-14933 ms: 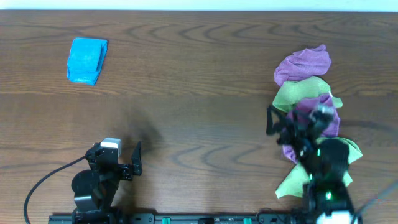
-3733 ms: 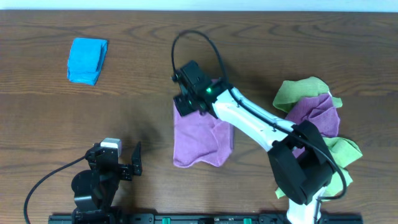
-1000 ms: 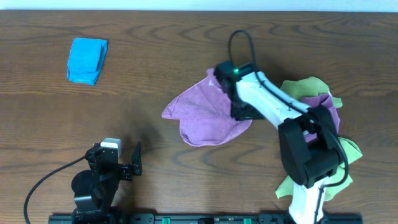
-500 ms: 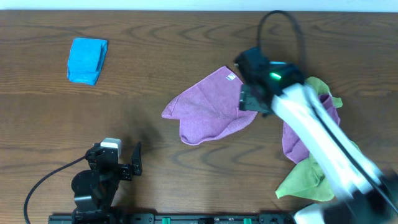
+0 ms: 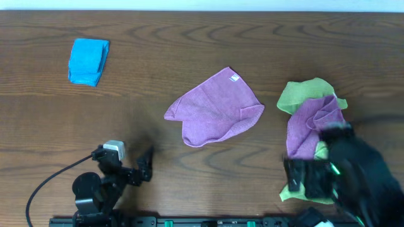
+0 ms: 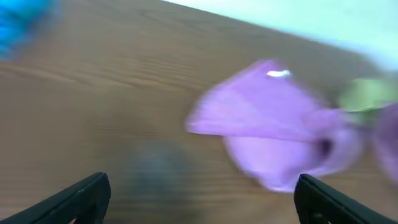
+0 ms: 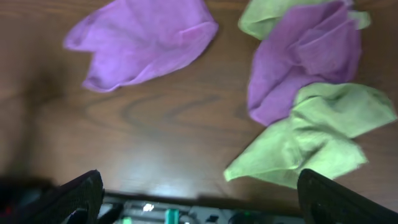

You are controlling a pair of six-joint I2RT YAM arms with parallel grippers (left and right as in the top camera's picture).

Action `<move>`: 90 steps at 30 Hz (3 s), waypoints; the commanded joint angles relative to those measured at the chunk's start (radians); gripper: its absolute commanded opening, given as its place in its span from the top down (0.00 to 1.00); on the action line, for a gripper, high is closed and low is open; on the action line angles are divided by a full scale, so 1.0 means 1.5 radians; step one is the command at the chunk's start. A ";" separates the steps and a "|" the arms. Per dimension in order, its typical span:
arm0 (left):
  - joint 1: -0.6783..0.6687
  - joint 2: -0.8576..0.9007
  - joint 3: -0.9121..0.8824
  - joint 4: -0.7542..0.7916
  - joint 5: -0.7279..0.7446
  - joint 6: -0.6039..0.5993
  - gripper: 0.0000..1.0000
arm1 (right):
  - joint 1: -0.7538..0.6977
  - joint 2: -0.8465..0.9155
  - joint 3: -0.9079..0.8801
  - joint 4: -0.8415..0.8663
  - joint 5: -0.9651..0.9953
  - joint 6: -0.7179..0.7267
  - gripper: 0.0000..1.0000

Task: Fold the cloth
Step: 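Release the purple cloth and retract the right arm to rest, then reach the left gripper to the purple cloth's left corner and grasp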

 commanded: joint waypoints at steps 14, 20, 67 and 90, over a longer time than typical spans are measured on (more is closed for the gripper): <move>-0.003 0.025 -0.003 0.163 0.211 -0.530 0.04 | 0.011 -0.132 -0.019 -0.029 -0.091 -0.035 0.01; -0.003 0.201 0.052 0.164 0.180 -0.391 0.04 | 0.011 -0.132 -0.019 0.005 -0.090 -0.058 0.01; -0.366 1.201 0.688 -0.082 -0.465 0.029 0.27 | 0.011 -0.132 -0.019 0.024 0.013 -0.070 0.01; -0.404 1.201 0.688 -0.080 -0.430 0.036 0.94 | 0.011 -0.132 -0.020 0.025 0.015 -0.070 0.03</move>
